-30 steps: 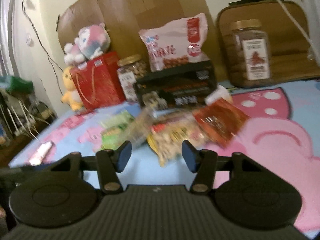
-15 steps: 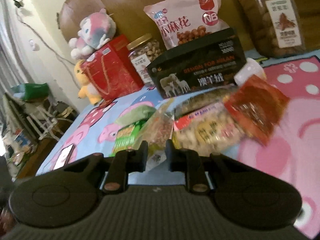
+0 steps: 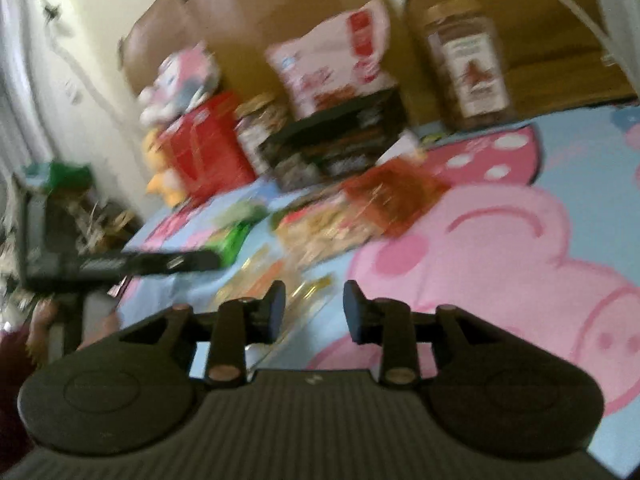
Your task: Organize snacks
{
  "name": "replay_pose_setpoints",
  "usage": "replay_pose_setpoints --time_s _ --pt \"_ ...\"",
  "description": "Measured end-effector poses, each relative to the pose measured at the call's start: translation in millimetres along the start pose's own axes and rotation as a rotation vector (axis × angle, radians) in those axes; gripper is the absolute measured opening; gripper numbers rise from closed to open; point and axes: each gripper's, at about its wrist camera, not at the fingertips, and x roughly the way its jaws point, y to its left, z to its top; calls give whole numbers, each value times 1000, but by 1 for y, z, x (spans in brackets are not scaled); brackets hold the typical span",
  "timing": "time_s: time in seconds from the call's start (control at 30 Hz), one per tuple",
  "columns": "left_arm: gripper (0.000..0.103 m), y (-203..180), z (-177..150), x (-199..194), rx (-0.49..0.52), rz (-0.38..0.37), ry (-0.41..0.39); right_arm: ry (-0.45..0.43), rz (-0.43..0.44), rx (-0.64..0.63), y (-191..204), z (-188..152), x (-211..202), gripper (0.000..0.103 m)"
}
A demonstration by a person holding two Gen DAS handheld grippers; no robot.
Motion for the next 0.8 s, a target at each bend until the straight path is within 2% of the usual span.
replay_pose_setpoints --time_s 0.1,0.17,0.27,0.33,0.43,0.6,0.8 --pt "46 3 -7 4 -38 -55 50 47 48 -11 8 -5 13 37" --pt "46 4 -12 5 -70 -91 59 67 60 -38 16 -7 23 37" --pt "42 1 -13 -2 -79 -89 36 67 41 -108 30 -6 36 39" --pt "42 2 -12 -9 -103 -121 30 67 40 -136 32 -3 38 37" --pt "42 -3 -6 -20 -90 -107 -5 37 41 -183 35 0 35 36" --pt "42 -5 28 -31 -67 -86 -84 -45 69 -246 42 20 31 36" --pt "42 5 96 -11 -39 -36 -174 -125 63 -264 42 80 58 36"
